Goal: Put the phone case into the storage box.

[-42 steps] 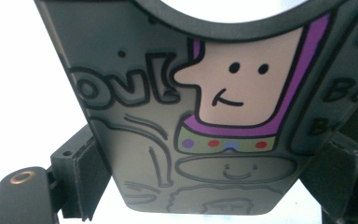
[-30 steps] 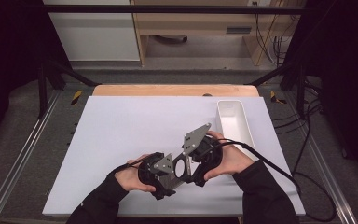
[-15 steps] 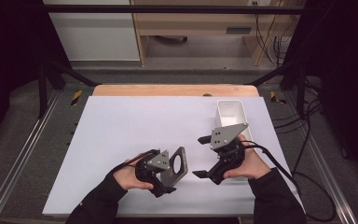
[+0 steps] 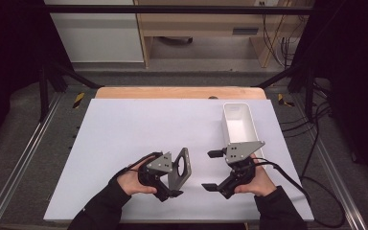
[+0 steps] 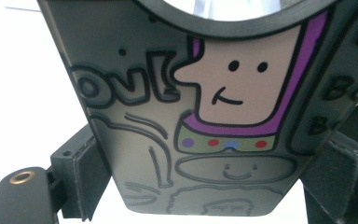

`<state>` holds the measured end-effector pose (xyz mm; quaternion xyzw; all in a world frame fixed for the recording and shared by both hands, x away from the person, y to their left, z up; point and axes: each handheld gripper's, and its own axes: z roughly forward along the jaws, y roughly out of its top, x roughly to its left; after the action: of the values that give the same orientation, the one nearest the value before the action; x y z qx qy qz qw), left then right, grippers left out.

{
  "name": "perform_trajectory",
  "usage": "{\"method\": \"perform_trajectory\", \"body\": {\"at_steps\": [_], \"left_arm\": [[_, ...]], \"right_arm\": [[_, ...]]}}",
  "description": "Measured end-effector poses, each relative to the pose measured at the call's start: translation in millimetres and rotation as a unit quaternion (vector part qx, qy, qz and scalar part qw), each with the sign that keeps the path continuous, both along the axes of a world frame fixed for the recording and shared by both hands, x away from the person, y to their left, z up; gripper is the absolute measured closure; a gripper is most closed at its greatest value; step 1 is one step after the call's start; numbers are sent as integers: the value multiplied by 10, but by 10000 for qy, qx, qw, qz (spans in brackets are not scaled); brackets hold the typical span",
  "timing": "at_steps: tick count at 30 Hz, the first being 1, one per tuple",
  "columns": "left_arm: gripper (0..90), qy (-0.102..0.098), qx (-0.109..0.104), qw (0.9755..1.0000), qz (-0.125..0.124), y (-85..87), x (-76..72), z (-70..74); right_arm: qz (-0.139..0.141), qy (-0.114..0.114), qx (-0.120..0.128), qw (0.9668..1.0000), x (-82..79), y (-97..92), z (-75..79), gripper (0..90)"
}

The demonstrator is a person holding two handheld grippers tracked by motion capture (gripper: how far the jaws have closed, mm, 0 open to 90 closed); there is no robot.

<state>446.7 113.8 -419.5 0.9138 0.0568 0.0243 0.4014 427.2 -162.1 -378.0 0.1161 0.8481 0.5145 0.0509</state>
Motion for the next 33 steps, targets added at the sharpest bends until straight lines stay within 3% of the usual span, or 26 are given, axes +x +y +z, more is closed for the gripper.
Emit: {"method": "perform_trajectory", "body": {"at_steps": [8, 17, 33], "left_arm": [[116, -15, -261, 9996, -72, 4, -15, -5], [116, -7, -337, 9993, -138, -11, -21, -7], [116, 45, -426, 9990, -161, -14, -12, -4]], "right_arm": [[-27, 1, 130, 9999, -23, -6, -42, 20], [15, 26, 338, 9994, -15, 6, -4, 19], [267, 93, 333, 9990, 83, 308, 11, 21]]}}
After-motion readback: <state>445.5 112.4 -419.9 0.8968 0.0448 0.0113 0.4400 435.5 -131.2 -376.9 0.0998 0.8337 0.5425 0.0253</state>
